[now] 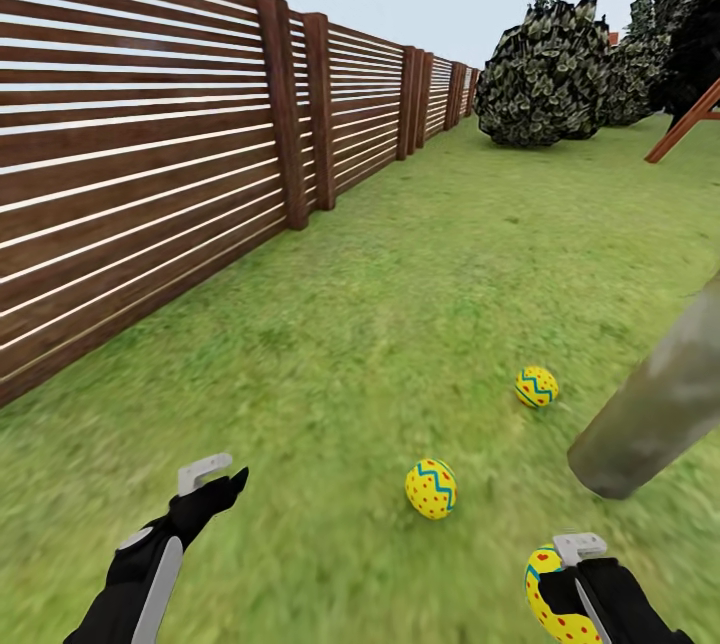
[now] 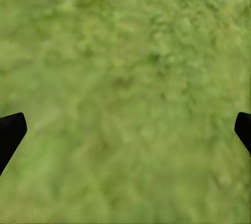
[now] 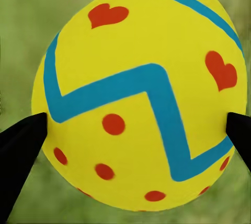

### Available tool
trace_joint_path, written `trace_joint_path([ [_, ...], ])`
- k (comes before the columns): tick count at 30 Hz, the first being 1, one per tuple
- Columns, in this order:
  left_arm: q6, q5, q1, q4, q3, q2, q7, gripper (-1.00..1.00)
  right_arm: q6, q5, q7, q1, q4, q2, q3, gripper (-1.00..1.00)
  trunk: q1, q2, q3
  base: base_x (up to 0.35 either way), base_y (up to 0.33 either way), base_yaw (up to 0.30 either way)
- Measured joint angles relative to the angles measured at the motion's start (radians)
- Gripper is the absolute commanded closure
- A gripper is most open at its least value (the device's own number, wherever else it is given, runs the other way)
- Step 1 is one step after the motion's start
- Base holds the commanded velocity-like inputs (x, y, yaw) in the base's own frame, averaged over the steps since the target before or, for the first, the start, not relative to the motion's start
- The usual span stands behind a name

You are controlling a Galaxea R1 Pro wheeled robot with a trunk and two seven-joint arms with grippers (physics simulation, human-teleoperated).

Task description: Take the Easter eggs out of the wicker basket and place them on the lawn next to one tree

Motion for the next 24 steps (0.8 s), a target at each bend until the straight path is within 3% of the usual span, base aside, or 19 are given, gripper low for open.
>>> trace_joint_path([
  [5, -0.002, 0.000, 0.000, 0.000, 0.000, 0.000, -0.001, -1.00, 0.000, 0.000, 0.000, 0.000, 0.000, 0.000, 0.000, 1.00, 0.001, 0.000, 0.000, 0.094, 0.000, 0.000],
  [24, -0.001, 0.000, 0.000, 0.000, 0.000, 0.000, 0.000, -1.00, 0.001, 0.001, 0.000, 0.000, 0.000, -0.002, 0.000, 1.00, 0.009, -0.004, -0.073, 0.000, 0.000, 0.000],
])
